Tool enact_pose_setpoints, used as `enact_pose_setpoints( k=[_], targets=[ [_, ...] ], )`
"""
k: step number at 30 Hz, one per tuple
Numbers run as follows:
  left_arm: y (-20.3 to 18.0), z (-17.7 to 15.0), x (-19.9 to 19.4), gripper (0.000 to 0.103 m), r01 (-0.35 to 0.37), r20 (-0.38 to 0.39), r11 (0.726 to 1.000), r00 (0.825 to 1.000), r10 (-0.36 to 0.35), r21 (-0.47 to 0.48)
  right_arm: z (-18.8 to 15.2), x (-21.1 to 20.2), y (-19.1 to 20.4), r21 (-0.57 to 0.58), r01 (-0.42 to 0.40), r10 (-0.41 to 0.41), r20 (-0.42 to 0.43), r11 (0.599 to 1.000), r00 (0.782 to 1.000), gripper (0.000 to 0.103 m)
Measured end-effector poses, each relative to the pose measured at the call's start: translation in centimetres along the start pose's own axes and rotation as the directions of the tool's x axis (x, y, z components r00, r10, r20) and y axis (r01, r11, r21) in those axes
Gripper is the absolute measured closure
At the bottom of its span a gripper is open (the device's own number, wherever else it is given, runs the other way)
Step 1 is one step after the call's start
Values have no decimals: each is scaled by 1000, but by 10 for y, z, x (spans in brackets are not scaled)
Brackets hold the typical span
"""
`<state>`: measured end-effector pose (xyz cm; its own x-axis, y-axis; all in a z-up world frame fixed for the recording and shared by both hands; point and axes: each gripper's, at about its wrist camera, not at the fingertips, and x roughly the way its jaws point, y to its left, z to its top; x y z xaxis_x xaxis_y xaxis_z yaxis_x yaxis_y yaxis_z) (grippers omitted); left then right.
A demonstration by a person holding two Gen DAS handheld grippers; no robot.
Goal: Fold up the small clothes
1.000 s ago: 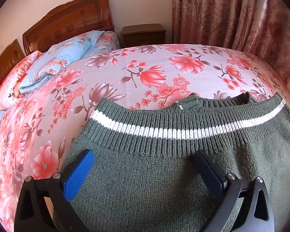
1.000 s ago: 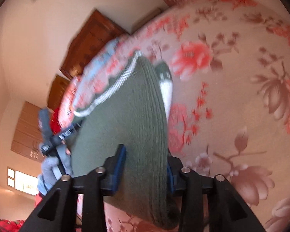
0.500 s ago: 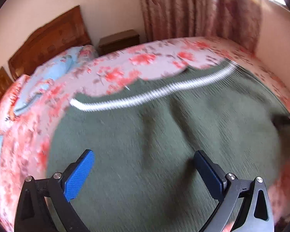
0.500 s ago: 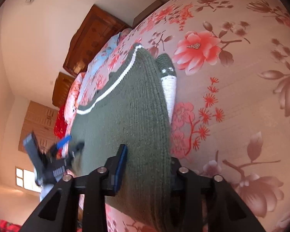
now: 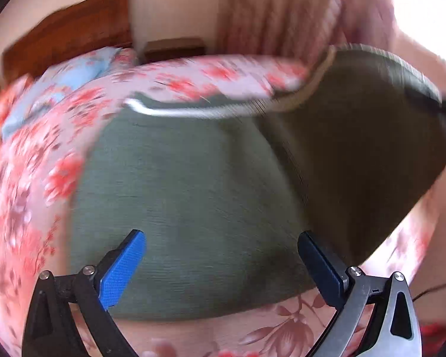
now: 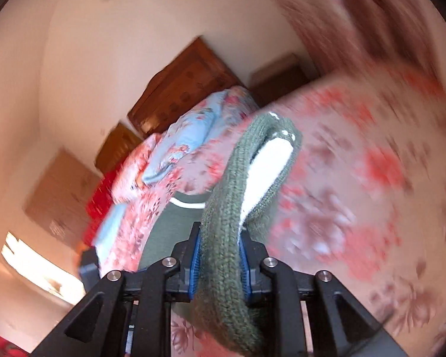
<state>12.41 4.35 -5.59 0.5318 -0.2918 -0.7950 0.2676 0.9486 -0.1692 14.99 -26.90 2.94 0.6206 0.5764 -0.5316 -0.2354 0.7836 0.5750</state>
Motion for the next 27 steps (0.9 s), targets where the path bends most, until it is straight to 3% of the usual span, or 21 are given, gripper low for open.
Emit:
enact_pose_setpoints(
  k=[2, 4, 7, 9, 11, 13, 15, 17, 19, 21, 24, 27],
  targets=[
    [35, 7, -21, 0, 72, 76, 990, 995, -63, -125, 5, 16, 48, -132, 28, -30, -13, 991, 999, 81],
    [80, 11, -46, 0, 175, 173, 945, 976, -130, -277, 0, 42, 97, -265, 39, -51, -38, 964, 998, 81],
    [125, 10, -61, 0, 328, 240, 858, 938, -249, -394, -30, 104, 163, -495, 69, -132, -94, 866, 987, 79],
    [141, 4, -61, 0, 384, 247, 813, 921, -302, -437, -57, 143, 183, -605, 52, -168, -136, 795, 976, 78],
    [147, 0, -56, 0, 407, 234, 789, 913, -334, -461, -97, 184, 187, -703, 57, -265, -190, 709, 945, 76],
    [148, -6, -50, 0, 425, 215, 769, 905, -367, -478, -118, 190, 189, -751, 58, -259, -154, 658, 953, 64],
    [145, -8, -45, 0, 451, 206, 756, 892, -402, -475, -125, 176, 195, -790, 56, -246, -122, 611, 961, 61],
    [141, -5, -42, 0, 477, 201, 744, 877, -437, -468, -121, 157, 193, -795, 5, -185, -135, 606, 973, 62],
    [133, 5, -37, 0, 523, 195, 724, 848, -492, -449, -117, 130, 189, -793, -23, -126, -125, 609, 984, 62],
    [122, 13, -32, 0, 535, 159, 732, 838, -522, -421, -114, 100, 178, -788, -39, -79, -111, 614, 991, 62],
    [101, 23, -11, 0, 505, 63, 767, 848, -526, -396, -104, 65, 152, -739, 44, -113, -44, 672, 993, 61],
    [82, 29, 12, 0, 512, -17, 766, 827, -562, -389, -94, 42, 110, -634, 106, -157, -24, 766, 987, 61]
  ],
)
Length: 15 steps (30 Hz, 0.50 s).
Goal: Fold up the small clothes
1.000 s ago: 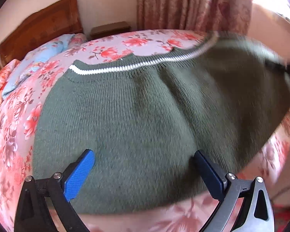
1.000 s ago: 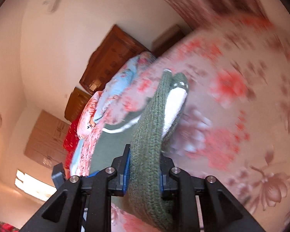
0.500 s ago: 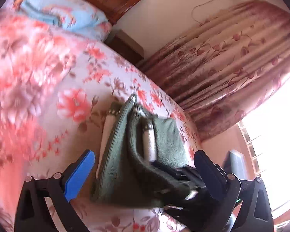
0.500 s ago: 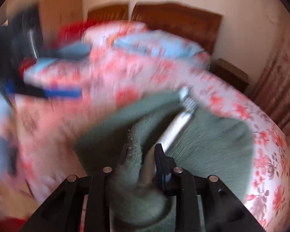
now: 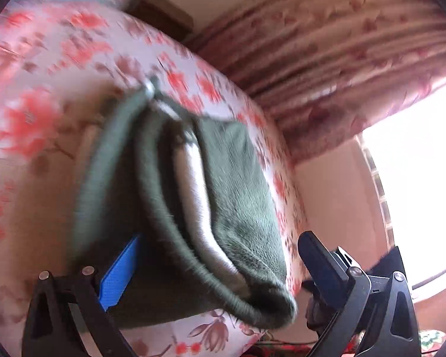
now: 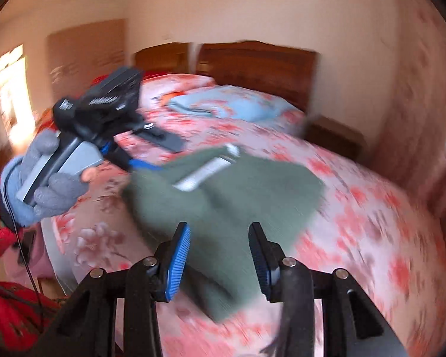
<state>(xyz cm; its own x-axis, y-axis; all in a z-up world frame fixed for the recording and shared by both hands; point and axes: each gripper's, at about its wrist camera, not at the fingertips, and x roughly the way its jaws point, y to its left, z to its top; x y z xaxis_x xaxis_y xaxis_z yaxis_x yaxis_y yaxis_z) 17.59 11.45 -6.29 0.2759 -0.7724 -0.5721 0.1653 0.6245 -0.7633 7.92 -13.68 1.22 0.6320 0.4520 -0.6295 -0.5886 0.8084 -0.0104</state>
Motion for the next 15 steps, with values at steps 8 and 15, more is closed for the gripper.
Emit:
enact_pose_setpoints(
  k=[8, 15],
  targets=[
    [-39, 12, 64, 0, -177, -131, 967, 971, 202, 184, -45, 14, -27, 161, -2, 22, -122, 987, 992, 61],
    [-59, 4, 64, 0, -351, -89, 873, 911, 402, 339, -57, 32, 5, 62, 6, 6, -182, 998, 983, 61]
  ],
)
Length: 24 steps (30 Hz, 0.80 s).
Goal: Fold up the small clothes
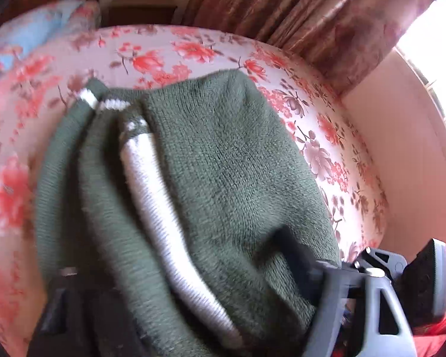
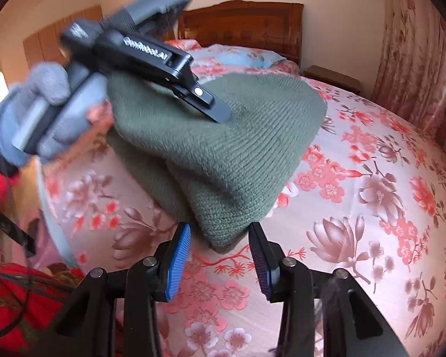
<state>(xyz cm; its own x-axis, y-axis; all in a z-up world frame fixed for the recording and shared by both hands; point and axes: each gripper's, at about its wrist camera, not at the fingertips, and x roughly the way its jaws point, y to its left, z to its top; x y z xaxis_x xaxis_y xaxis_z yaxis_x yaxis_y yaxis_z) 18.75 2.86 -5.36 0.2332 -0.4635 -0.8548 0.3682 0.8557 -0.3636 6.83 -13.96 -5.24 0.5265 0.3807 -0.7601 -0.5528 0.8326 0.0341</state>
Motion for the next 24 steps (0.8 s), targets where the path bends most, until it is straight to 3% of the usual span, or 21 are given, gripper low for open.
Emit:
enact_pose_setpoints(
  k=[1, 2, 3, 6, 10, 14, 16, 19, 20, 22, 24],
  targets=[
    [1, -1, -6, 0, -6, 11, 1000, 1000, 5, 5, 1, 3, 0, 2, 29, -29, -3, 1000, 1000, 61],
    [3, 0, -13, 101, 11, 23, 1000, 1000, -11, 1, 1, 6, 1, 16, 50, -50, -4, 999, 999, 61],
    [8, 0, -23, 103, 54, 45, 998, 998, -54, -15, 2, 7, -2, 39, 37, -37, 3, 999, 999, 61],
    [24, 6, -45, 103, 185, 121, 980, 977, -176, -72, 6, 6, -3, 64, 43, -45, 23, 997, 999, 61],
    [58, 1, -60, 103, 304, 207, 941, 940, -270, -152, 14, -1, 13, 1, 64, -64, 73, 998, 995, 61],
    [118, -23, -39, 103, 362, 232, 889, 924, -303, -280, 19, 11, 11, 12, 58, -58, 42, 998, 997, 61],
    [132, -37, -25, 103, 353, 222, 888, 929, -295, -295, 21, 14, 8, 23, 40, -41, 40, 999, 998, 61],
    [137, -45, -24, 103, 393, 265, 873, 909, -321, -288, 24, 17, 9, 16, 40, -40, 32, 999, 999, 61],
    [138, -45, -24, 61, 387, 283, 876, 908, -309, -288, 23, 18, 8, 20, 35, -36, 29, 999, 999, 61],
    [142, -44, -30, 0, 376, 323, 878, 904, -279, -295, 22, 17, 8, 22, 25, -25, 18, 999, 1000, 61],
    [144, -48, -51, 0, 335, 381, 887, 902, -204, -318, 21, 10, 6, 3, -22, 22, 16, 1000, 1000, 61]
  ],
)
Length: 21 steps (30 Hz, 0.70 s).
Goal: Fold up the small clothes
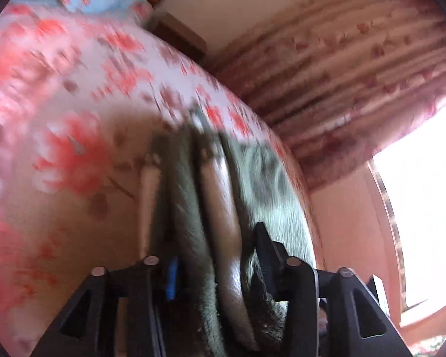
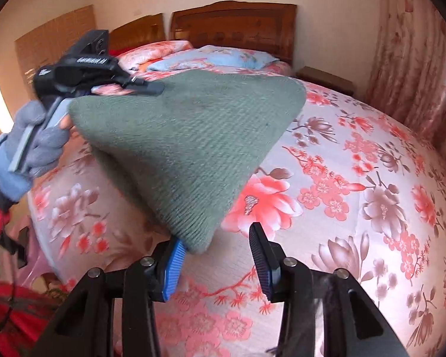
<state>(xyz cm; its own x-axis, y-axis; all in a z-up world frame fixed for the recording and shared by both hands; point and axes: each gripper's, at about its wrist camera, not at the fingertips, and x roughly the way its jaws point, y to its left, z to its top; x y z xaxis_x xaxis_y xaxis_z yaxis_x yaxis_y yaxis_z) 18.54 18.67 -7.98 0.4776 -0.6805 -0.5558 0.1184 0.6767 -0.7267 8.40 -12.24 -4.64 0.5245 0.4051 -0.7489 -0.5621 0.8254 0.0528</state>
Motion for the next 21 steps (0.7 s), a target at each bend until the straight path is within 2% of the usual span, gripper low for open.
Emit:
enact_pose_setpoints(
  k=[1, 3, 5, 6, 7, 8, 11, 12, 15, 17, 19, 21],
  targets=[
    [-7, 1, -15, 0, -51, 65, 999, 997, 50, 17, -1, -6, -1, -11, -26, 26, 13, 1000, 1000, 61],
    [-32, -4, -46, 0, -106, 171, 990, 981, 89, 93, -3, -22, -2, -33, -76, 78, 64, 997, 995, 61],
    [-58, -14, -65, 0, -71, 201, 983, 979, 36, 169, -2, -40, -7, -36, -120, 124, 130, 992, 984, 61],
    [-77, -23, -71, 0, -28, 196, 974, 980, -17, 225, 0, -48, -10, -31, -140, 143, 173, 990, 975, 62],
    [-95, -34, -72, 0, 9, 175, 959, 983, -61, 284, 2, -52, -13, -24, -153, 155, 200, 988, 967, 67],
    [-112, -44, -66, 0, 22, 148, 942, 986, -76, 336, 6, -55, -18, -6, -174, 171, 239, 985, 956, 70],
    [-133, -63, -33, 0, 3, 73, 909, 997, -37, 417, 20, -47, -17, 10, -162, 155, 258, 987, 954, 74],
    [-127, -66, -21, 0, -15, 56, 909, 998, -9, 416, 23, -42, -14, -4, -143, 139, 256, 990, 957, 77],
    [-87, -61, 13, 0, -95, 35, 945, 996, 88, 312, 30, -17, 3, -67, -102, 114, 213, 992, 970, 77],
    [-75, -58, 18, 0, -101, 55, 955, 995, 89, 279, 29, 5, 16, -129, -75, 96, 165, 989, 982, 77],
    [-73, -52, 9, 0, -89, 63, 966, 995, 76, 243, 32, 7, 30, -198, -20, 52, 161, 980, 986, 76],
    [-80, -51, -6, 0, -125, 107, 962, 989, 101, 243, 40, -2, 29, -197, -31, 62, 153, 980, 986, 78]
  ],
)
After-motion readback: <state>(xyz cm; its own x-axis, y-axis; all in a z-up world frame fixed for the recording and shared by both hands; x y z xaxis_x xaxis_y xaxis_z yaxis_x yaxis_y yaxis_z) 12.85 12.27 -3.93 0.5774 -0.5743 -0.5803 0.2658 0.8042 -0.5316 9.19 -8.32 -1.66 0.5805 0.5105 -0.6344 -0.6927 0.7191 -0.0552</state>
